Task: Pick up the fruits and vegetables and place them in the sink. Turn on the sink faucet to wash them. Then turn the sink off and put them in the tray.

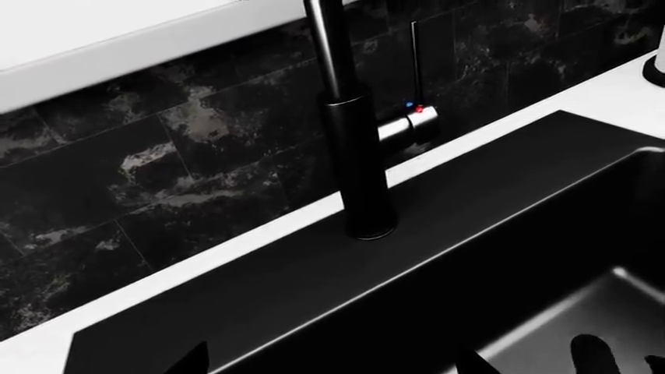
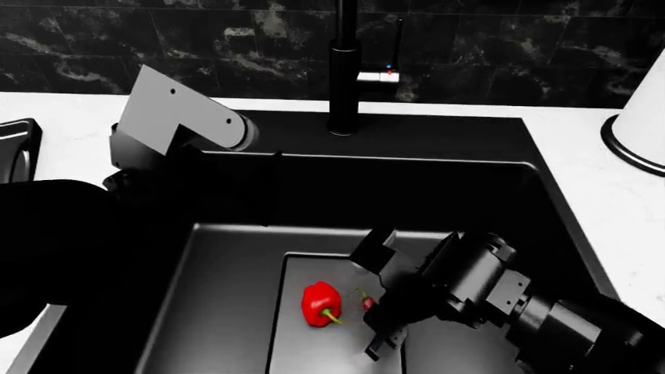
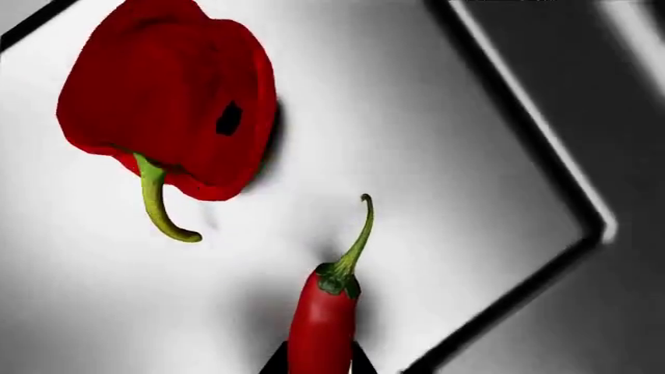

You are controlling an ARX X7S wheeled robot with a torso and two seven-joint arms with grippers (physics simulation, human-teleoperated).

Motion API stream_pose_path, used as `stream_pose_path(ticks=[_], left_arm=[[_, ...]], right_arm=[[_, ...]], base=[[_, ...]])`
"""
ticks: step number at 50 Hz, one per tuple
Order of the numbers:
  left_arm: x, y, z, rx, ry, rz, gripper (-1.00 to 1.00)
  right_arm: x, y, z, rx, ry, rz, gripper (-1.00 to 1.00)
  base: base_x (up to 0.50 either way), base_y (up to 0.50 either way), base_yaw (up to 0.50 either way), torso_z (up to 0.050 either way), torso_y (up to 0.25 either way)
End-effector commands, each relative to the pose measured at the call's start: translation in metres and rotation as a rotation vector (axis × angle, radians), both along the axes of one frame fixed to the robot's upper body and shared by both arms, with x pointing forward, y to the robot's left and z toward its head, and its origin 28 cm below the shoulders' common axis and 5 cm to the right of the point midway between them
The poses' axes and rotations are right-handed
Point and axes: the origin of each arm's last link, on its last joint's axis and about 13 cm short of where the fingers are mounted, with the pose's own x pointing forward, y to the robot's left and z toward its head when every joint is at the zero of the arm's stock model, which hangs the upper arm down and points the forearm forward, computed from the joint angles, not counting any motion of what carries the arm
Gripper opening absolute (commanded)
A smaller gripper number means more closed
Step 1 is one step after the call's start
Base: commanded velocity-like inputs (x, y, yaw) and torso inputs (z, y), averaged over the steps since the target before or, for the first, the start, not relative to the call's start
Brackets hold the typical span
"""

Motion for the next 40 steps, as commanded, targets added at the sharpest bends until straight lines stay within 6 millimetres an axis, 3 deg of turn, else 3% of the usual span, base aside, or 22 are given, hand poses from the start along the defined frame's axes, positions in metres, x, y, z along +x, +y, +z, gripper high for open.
stream_pose_path(ticks=[1, 18, 28, 40], left_arm=[[-0.001, -0.001, 0.001, 0.001, -0.002, -0.002, 1.0], [-0.001, -0.006, 0.001, 0.053, 0.029, -0.056, 1.0], [-0.001, -0.007, 0.001, 0.051, 0.028, -0.059, 1.0], [0.048, -0.008, 0.005, 0.247, 0.32, -0.197, 1.0]], right_arm=[[-0.005, -0.018, 0.021, 0.007, -0.054, -0.026, -1.0], [-0.042, -0.053, 0.087, 0.177, -0.263, -0.116, -1.0], [-0.044, -0.054, 0.092, 0.197, -0.289, -0.132, -1.0], [-0.049, -0.072, 0.118, 0.189, -0.365, -0.192, -1.0]], base=[[0.0, 0.0, 0.0, 0.0, 0.0], [0.0, 0.0, 0.0, 0.0, 0.0], [0.0, 0.0, 0.0, 0.0, 0.0], [0.0, 0.0, 0.0, 0.0, 0.0]])
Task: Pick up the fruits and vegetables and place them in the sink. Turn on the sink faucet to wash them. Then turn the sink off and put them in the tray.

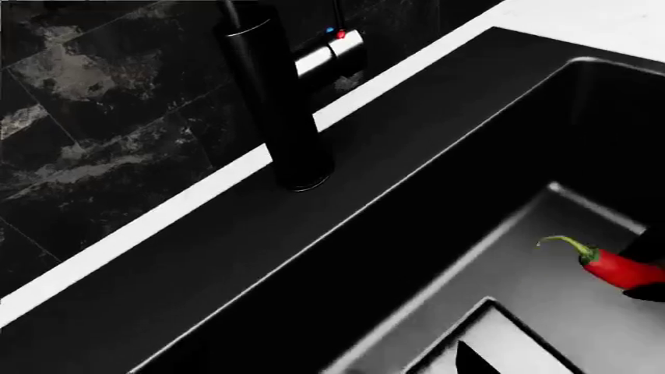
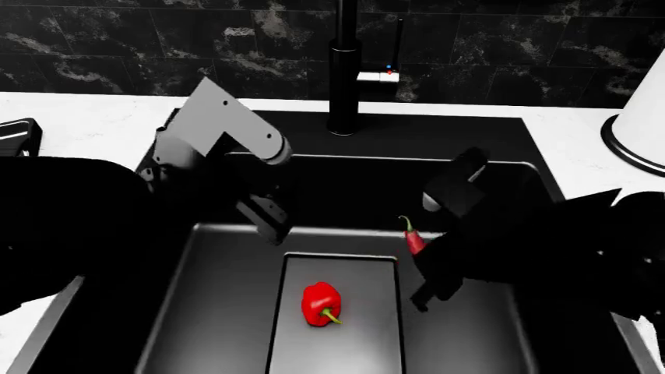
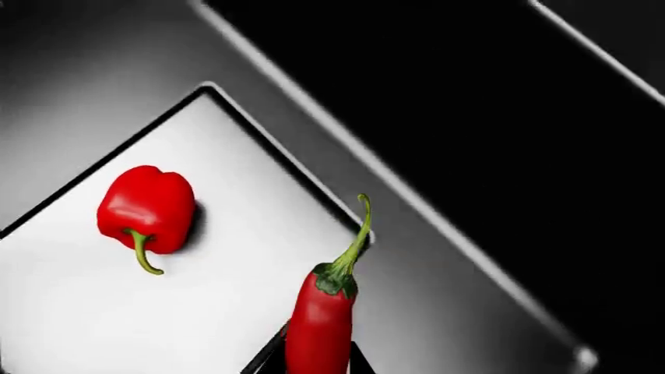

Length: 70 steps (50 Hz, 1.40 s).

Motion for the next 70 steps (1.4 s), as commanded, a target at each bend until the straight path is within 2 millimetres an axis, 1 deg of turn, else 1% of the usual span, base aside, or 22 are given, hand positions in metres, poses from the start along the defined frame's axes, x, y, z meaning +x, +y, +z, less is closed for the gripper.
stream_pose_path(ticks=[1, 7, 12, 19, 30, 35, 43, 48, 52, 56, 65, 70], left_arm=[[0.031, -0.003, 0.003, 0.141, 0.175, -0.07, 1.0], [0.044, -0.009, -0.001, 0.209, 0.241, -0.096, 1.0], [0.047, -0.014, -0.003, 0.243, 0.271, -0.13, 1.0], [0.057, -0.019, -0.015, 0.25, 0.311, -0.161, 1.0], [0.063, -0.03, -0.037, 0.241, 0.394, -0.221, 1.0], [0.064, -0.031, -0.041, 0.227, 0.413, -0.23, 1.0], [0.073, -0.035, -0.052, 0.216, 0.435, -0.238, 1.0], [0.078, -0.037, -0.064, 0.228, 0.472, -0.236, 1.0], [0.079, -0.039, -0.071, 0.256, 0.508, -0.248, 1.0], [0.08, -0.04, -0.074, 0.268, 0.522, -0.247, 1.0], [0.083, -0.041, -0.083, 0.253, 0.548, -0.258, 1.0], [0.084, -0.045, -0.094, 0.243, 0.573, -0.275, 1.0]], right_arm=[[-0.008, -0.015, 0.023, 0.006, -0.074, -0.053, -1.0], [-0.011, -0.021, 0.035, 0.006, -0.099, -0.076, -1.0], [-0.014, -0.024, 0.042, 0.012, -0.121, -0.088, -1.0], [-0.016, -0.026, 0.047, 0.019, -0.139, -0.097, -1.0], [-0.015, -0.026, 0.045, 0.026, -0.139, -0.101, -1.0], [-0.016, -0.027, 0.046, 0.029, -0.144, -0.102, -1.0], [-0.016, -0.027, 0.046, 0.029, -0.147, -0.105, -1.0], [-0.017, -0.03, 0.047, 0.03, -0.152, -0.113, -1.0], [-0.016, -0.031, 0.046, 0.033, -0.152, -0.117, -1.0], [-0.016, -0.031, 0.045, 0.037, -0.153, -0.12, -1.0], [-0.015, -0.03, 0.045, 0.038, -0.153, -0.117, -1.0], [-0.014, -0.03, 0.043, 0.037, -0.148, -0.116, -1.0]], base=[[0.0, 0.0, 0.0, 0.0, 0.0], [0.0, 0.0, 0.0, 0.0, 0.0], [0.0, 0.0, 0.0, 0.0, 0.0], [0.0, 0.0, 0.0, 0.0, 0.0], [0.0, 0.0, 0.0, 0.0, 0.0], [0.0, 0.0, 0.0, 0.0, 0.0], [0.0, 0.0, 0.0, 0.0, 0.0], [0.0, 0.0, 0.0, 0.0, 0.0], [0.0, 0.0, 0.0, 0.0, 0.0], [0.0, 0.0, 0.0, 0.0, 0.0], [0.0, 0.0, 0.0, 0.0, 0.0], [0.0, 0.0, 0.0, 0.0, 0.0]])
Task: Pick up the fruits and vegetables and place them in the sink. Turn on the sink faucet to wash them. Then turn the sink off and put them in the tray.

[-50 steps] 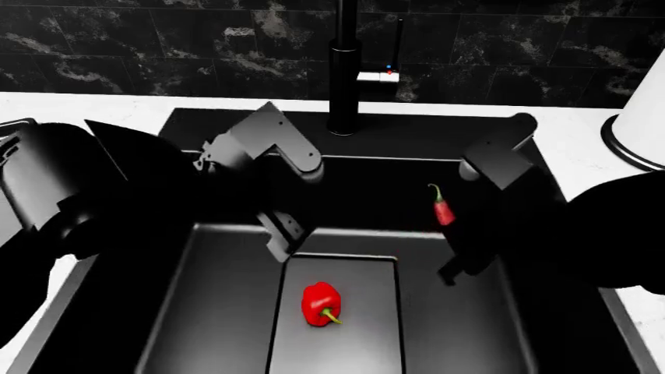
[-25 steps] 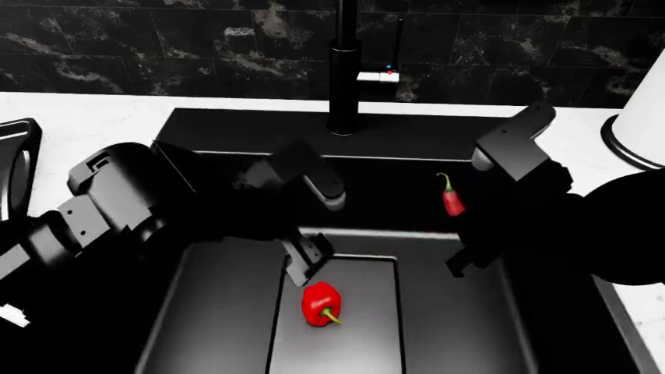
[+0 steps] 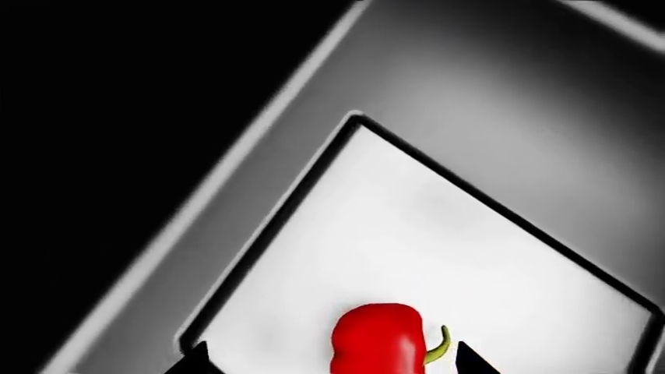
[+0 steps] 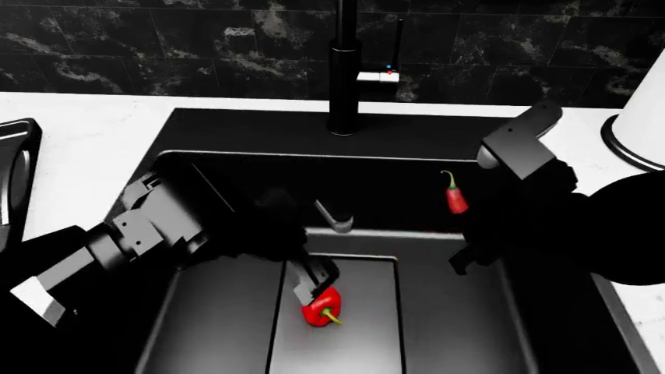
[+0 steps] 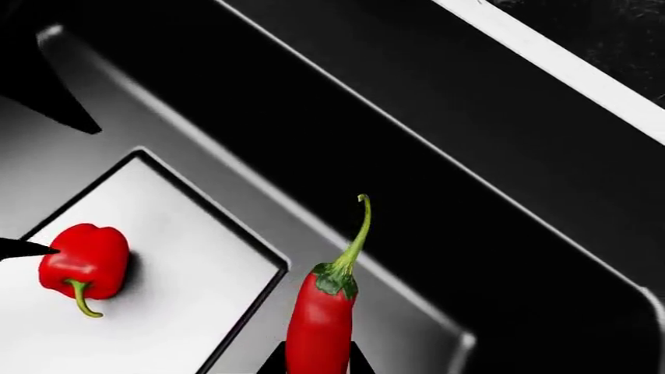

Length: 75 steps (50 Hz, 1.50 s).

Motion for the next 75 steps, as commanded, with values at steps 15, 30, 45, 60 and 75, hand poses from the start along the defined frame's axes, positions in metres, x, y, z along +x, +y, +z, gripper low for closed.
stream_pose_path(ticks=[15, 30, 45, 60, 75], left_arm=[[0.009, -0.01, -0.04, -0.012, 0.115, -0.026, 1.0], [0.01, -0.012, -0.061, 0.006, 0.183, -0.029, 1.0], [0.006, -0.006, -0.072, 0.039, 0.256, 0.017, 1.0], [0.01, -0.005, -0.083, 0.036, 0.295, 0.037, 1.0], [0.017, -0.007, -0.09, 0.025, 0.293, 0.033, 1.0]], right_arm=[[0.002, 0.0, -0.003, 0.003, -0.001, 0.001, -1.0], [0.003, 0.0, -0.004, 0.006, 0.0, -0.002, -1.0], [0.002, -0.002, -0.002, 0.009, -0.004, -0.008, -1.0], [0.002, -0.002, -0.001, 0.012, -0.006, -0.009, -1.0], [0.004, -0.002, -0.005, 0.012, 0.003, -0.008, -1.0]], base=[[0.0, 0.0, 0.0, 0.0, 0.0], [0.0, 0.0, 0.0, 0.0, 0.0], [0.0, 0.0, 0.0, 0.0, 0.0], [0.0, 0.0, 0.0, 0.0, 0.0], [0.0, 0.0, 0.0, 0.0, 0.0]])
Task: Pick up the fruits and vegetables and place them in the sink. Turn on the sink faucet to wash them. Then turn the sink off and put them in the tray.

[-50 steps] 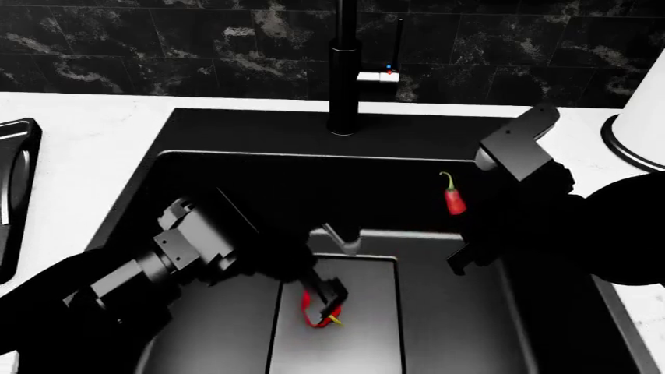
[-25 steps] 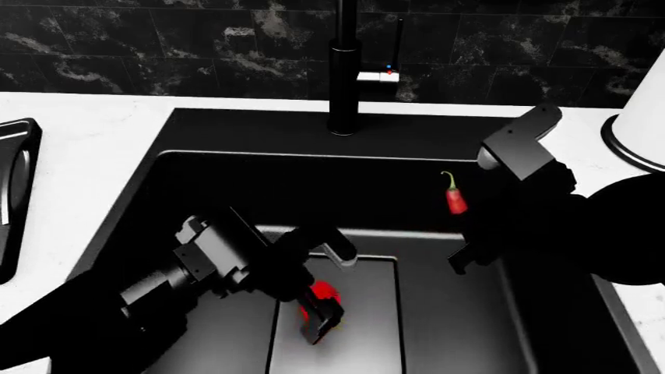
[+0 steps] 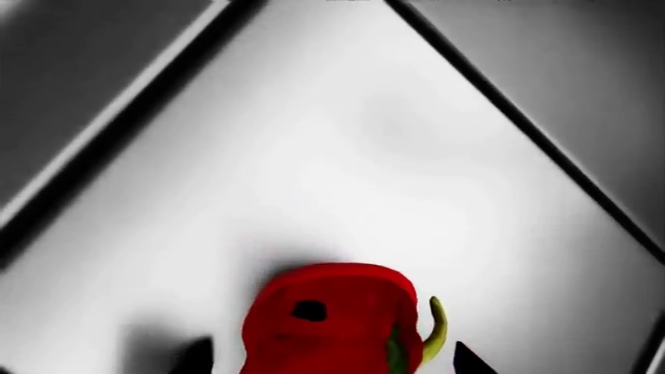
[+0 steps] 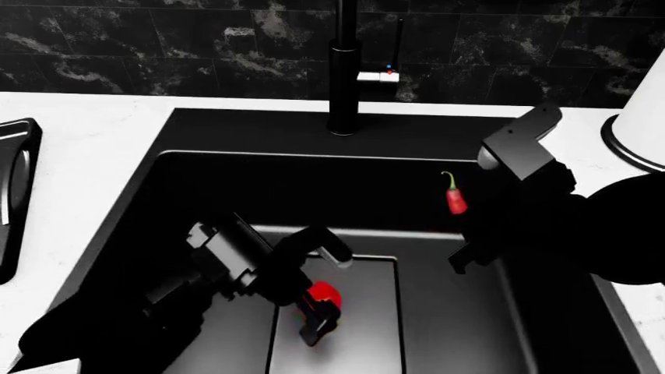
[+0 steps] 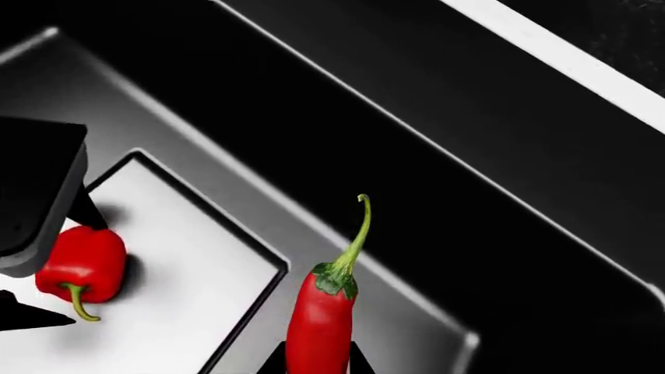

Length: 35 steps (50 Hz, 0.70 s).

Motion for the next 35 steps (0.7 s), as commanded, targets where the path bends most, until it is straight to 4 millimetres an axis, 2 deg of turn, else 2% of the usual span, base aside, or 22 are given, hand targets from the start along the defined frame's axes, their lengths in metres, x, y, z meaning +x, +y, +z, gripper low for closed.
stream_pose_path(ticks=[1, 2, 3, 10, 13, 25, 31, 35], left_arm=[[0.002, -0.002, -0.007, 0.002, -0.002, -0.007, 1.0], [0.001, -0.002, -0.007, 0.002, -0.004, -0.01, 1.0], [0.001, -0.002, -0.007, 0.004, -0.007, -0.012, -1.0], [-0.001, -0.002, -0.008, 0.014, -0.022, -0.033, -1.0], [-0.003, -0.001, -0.001, 0.019, -0.058, -0.039, -1.0], [-0.022, 0.015, 0.063, -0.001, -0.301, -0.032, -1.0], [-0.038, 0.024, 0.101, -0.026, -0.458, -0.016, -1.0], [-0.046, 0.03, 0.118, -0.028, -0.522, 0.005, -1.0]], right_arm=[[0.001, -0.001, -0.001, 0.0, -0.002, -0.001, -1.0], [0.001, -0.001, -0.001, 0.0, -0.002, -0.001, -1.0], [0.001, -0.001, -0.001, 0.0, -0.002, -0.002, -1.0], [0.0, -0.001, -0.001, 0.002, -0.002, -0.004, -1.0], [0.0, -0.002, -0.001, 0.002, -0.003, -0.006, -1.0], [-0.003, -0.005, 0.008, -0.021, -0.011, -0.019, -1.0], [-0.003, -0.005, 0.01, -0.039, -0.004, -0.021, -1.0], [-0.004, -0.006, 0.011, -0.049, -0.001, -0.026, -1.0]], base=[[0.0, 0.0, 0.0, 0.0, 0.0], [0.0, 0.0, 0.0, 0.0, 0.0], [0.0, 0.0, 0.0, 0.0, 0.0], [0.0, 0.0, 0.0, 0.0, 0.0], [0.0, 0.0, 0.0, 0.0, 0.0], [0.0, 0.0, 0.0, 0.0, 0.0], [0.0, 0.0, 0.0, 0.0, 0.0], [0.0, 0.0, 0.0, 0.0, 0.032]])
